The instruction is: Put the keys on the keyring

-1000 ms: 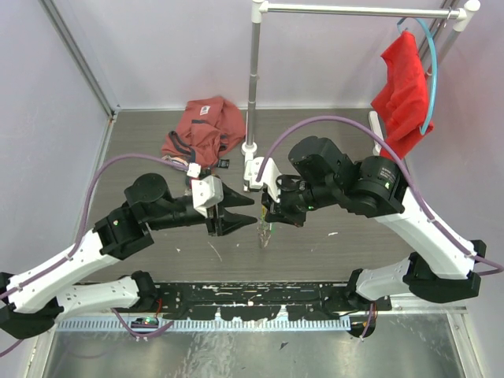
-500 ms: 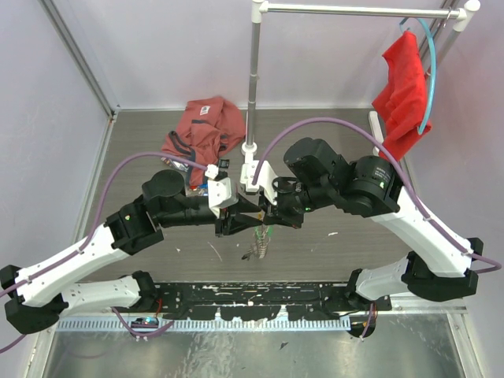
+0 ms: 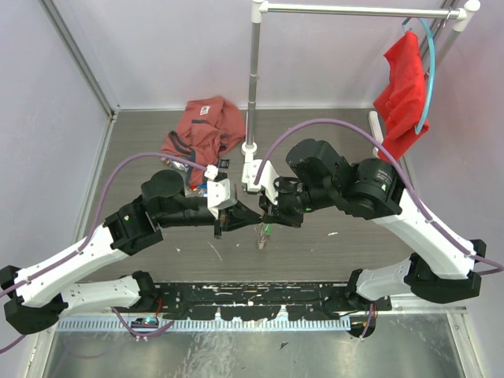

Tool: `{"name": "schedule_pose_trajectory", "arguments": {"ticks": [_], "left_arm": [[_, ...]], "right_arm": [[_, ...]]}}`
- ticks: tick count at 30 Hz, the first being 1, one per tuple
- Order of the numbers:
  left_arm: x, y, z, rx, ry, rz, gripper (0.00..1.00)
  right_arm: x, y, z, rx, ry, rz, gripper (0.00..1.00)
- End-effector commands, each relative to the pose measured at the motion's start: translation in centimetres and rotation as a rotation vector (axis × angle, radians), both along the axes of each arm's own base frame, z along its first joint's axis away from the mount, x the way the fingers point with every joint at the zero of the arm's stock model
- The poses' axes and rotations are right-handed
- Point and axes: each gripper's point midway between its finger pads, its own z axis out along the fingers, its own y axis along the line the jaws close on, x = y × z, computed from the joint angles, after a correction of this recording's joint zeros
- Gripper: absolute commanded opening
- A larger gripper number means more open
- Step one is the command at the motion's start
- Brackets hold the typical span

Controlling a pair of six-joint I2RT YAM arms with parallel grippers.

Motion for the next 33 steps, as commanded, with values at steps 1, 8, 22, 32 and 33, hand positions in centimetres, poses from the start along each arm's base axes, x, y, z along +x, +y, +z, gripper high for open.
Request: {"name": "schedule_pose_trajectory", "arguments": {"ticks": [1, 8, 22, 32, 33], "left_arm": [[-0.2, 0.5, 3.2, -0.103, -0.024, 0.016, 0.00], [-0.1, 1.4, 3.8, -0.167, -0.008, 0.060, 0.00], [-0.5, 2.2, 4.8, -0.272, 0.008, 0.074, 0.00], [0.0, 2.6, 4.5, -0.270, 0.013, 0.115, 0.00], [0.0, 2.7, 4.5, -0.268, 0.014, 0.117, 0.00]], "right_arm": [[0.6, 1.3, 3.4, 0.178, -0.067, -0.037, 0.14], [1.0, 1.3, 6.2, 0.388, -0.094, -0.124, 0.36], [2.7, -0.8, 7.7, 0.784, 0.049, -0.456, 0.44], [1.7, -1.7, 7.0, 0.861, 0.189, -0.495, 0.43], [1.5, -1.6, 7.1, 0.862, 0.203, -0.484, 0.44]]}}
